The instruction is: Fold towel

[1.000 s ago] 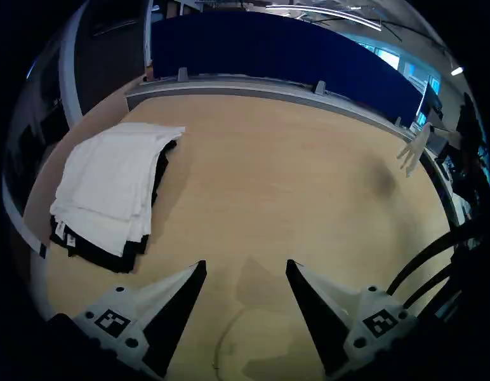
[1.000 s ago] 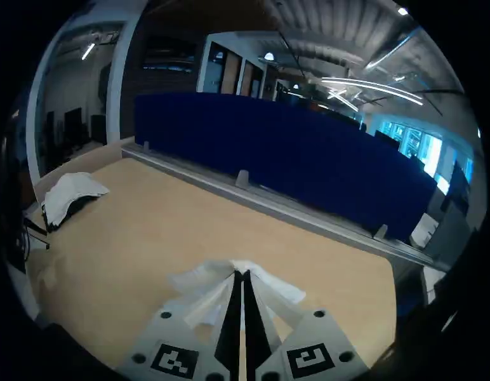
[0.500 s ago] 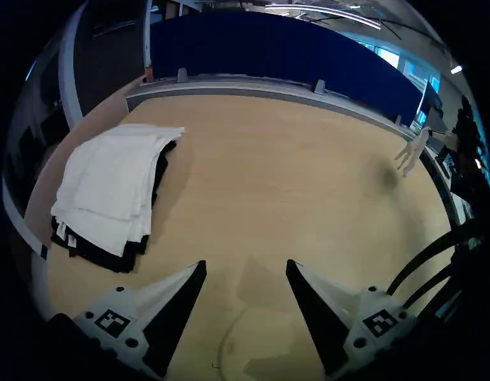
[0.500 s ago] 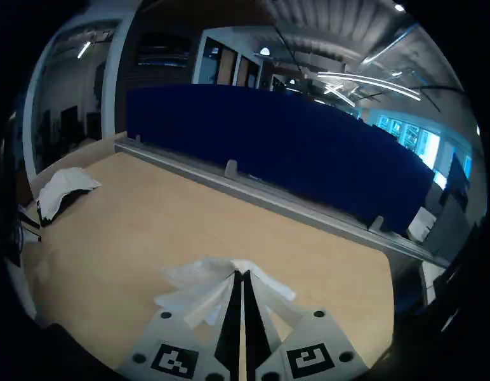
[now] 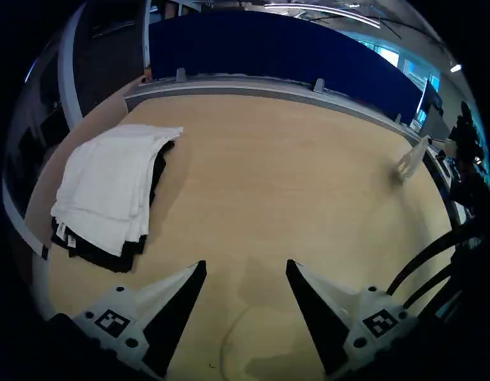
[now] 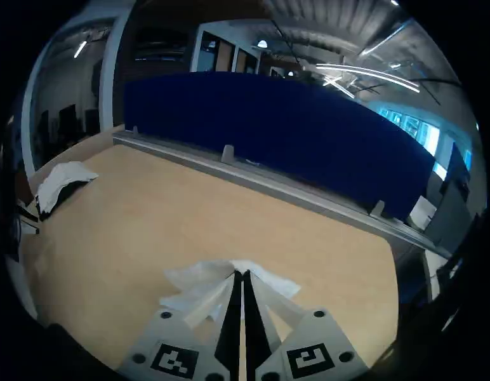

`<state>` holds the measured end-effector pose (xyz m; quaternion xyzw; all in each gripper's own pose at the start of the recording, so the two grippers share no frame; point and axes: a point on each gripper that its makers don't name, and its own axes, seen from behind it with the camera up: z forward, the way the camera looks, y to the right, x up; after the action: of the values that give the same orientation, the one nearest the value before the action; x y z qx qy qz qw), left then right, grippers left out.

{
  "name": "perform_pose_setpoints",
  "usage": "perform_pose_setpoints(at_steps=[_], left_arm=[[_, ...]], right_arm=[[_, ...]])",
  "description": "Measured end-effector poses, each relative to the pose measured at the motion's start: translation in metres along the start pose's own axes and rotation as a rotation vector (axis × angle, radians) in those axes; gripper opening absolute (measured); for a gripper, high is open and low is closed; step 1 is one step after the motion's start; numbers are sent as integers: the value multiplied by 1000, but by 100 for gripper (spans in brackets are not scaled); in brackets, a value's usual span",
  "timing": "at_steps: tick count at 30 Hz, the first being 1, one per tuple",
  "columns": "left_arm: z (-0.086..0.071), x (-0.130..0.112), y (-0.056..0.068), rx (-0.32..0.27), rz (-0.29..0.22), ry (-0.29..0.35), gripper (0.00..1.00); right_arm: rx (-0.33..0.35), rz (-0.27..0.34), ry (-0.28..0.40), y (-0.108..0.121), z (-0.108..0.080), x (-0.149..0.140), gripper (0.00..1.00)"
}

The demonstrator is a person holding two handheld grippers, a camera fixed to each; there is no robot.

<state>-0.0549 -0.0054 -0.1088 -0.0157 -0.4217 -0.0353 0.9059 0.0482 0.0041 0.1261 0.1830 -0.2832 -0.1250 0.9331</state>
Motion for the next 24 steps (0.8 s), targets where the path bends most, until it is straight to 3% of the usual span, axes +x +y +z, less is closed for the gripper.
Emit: perform_pose_setpoints(at_steps=[24], left_arm=[[7, 0, 3, 0, 9, -7, 93]], right_arm=[[-87, 152, -108, 27, -34, -116, 2]])
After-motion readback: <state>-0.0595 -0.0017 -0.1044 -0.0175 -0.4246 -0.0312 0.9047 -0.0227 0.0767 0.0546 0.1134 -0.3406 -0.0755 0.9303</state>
